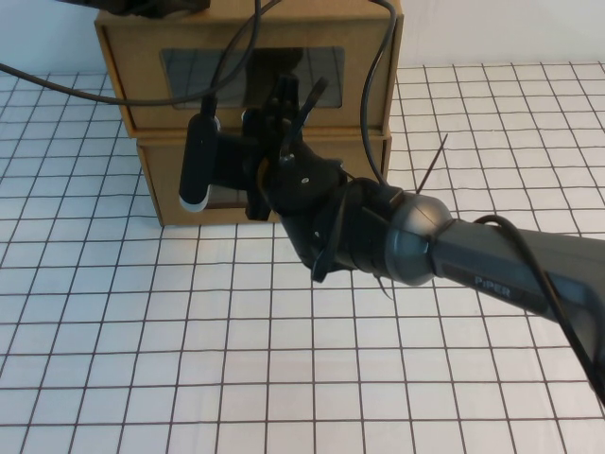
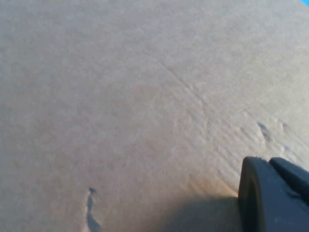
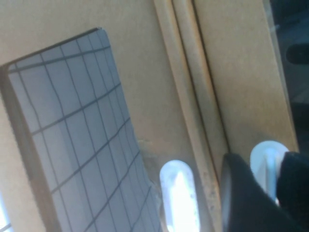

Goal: Open the shoe box
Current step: 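Pull the top drawer of the cardboard box fully open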

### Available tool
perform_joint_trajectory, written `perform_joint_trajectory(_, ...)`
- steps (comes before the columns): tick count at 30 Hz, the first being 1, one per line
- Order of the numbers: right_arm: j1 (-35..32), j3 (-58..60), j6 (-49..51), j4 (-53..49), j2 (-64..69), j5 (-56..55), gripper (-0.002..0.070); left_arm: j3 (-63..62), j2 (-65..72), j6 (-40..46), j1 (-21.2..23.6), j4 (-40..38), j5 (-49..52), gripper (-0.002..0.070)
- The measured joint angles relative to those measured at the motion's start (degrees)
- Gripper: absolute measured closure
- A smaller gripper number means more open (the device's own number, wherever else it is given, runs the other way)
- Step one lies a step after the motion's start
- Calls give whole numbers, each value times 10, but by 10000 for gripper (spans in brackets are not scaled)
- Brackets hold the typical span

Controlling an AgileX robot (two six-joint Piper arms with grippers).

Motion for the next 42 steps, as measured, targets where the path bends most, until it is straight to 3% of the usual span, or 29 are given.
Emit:
perform_joint_trajectory(7, 0, 0, 0, 7, 1, -7, 349, 0, 0, 0, 0, 0, 0, 677)
perform_joint_trajectory(10, 0, 0, 0, 7, 2, -8, 335, 0, 1, 0, 0, 0, 0, 677)
perform_joint_trajectory(42, 0, -21, -31, -8, 15, 25, 584, 0, 1, 0, 0, -2, 1, 677)
